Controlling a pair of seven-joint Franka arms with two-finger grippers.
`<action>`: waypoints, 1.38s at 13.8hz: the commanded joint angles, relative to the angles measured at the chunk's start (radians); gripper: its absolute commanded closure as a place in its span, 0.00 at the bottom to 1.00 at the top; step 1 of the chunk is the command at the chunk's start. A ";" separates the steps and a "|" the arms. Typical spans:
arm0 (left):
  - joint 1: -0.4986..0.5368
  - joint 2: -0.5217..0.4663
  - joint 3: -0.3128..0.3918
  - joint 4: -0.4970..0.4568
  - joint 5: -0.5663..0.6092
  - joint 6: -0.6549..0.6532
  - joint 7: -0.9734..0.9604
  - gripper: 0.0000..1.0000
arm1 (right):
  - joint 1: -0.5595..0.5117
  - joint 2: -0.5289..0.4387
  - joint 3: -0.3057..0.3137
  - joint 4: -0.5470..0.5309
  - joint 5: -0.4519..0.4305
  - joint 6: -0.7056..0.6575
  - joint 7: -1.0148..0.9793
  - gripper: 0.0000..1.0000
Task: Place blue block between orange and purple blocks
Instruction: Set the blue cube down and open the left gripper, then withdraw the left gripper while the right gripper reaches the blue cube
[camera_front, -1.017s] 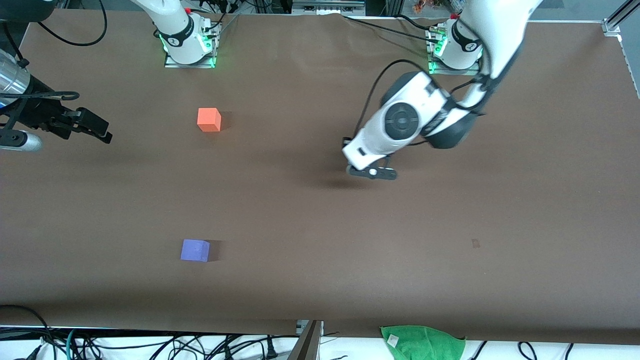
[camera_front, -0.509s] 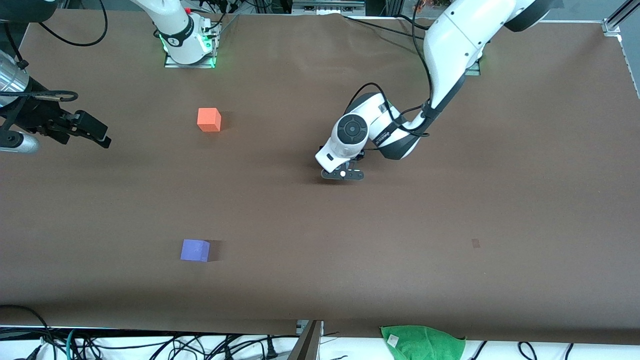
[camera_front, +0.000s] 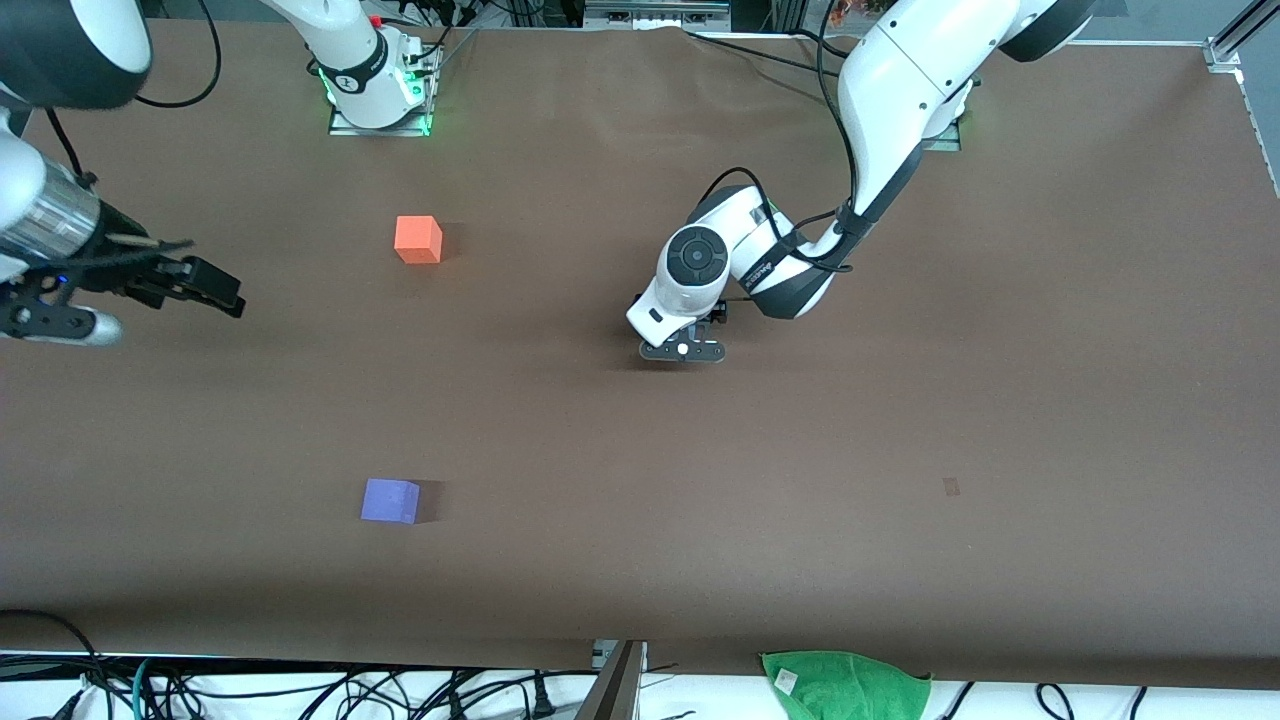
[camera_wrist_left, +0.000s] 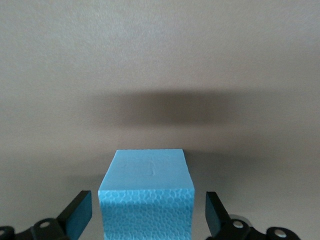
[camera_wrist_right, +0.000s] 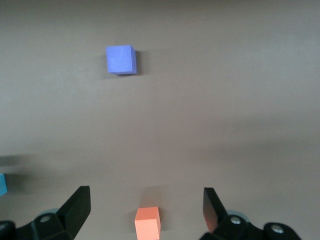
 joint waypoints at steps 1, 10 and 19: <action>-0.009 -0.127 -0.003 0.002 0.010 -0.143 -0.018 0.00 | 0.006 0.030 0.006 0.011 -0.011 -0.069 -0.033 0.01; 0.144 -0.374 -0.026 0.271 -0.068 -0.767 0.089 0.00 | 0.110 0.123 0.009 0.058 -0.063 -0.100 -0.027 0.01; 0.475 -0.434 -0.005 0.378 -0.085 -0.952 0.695 0.00 | 0.294 0.275 0.024 0.064 0.038 0.124 0.313 0.01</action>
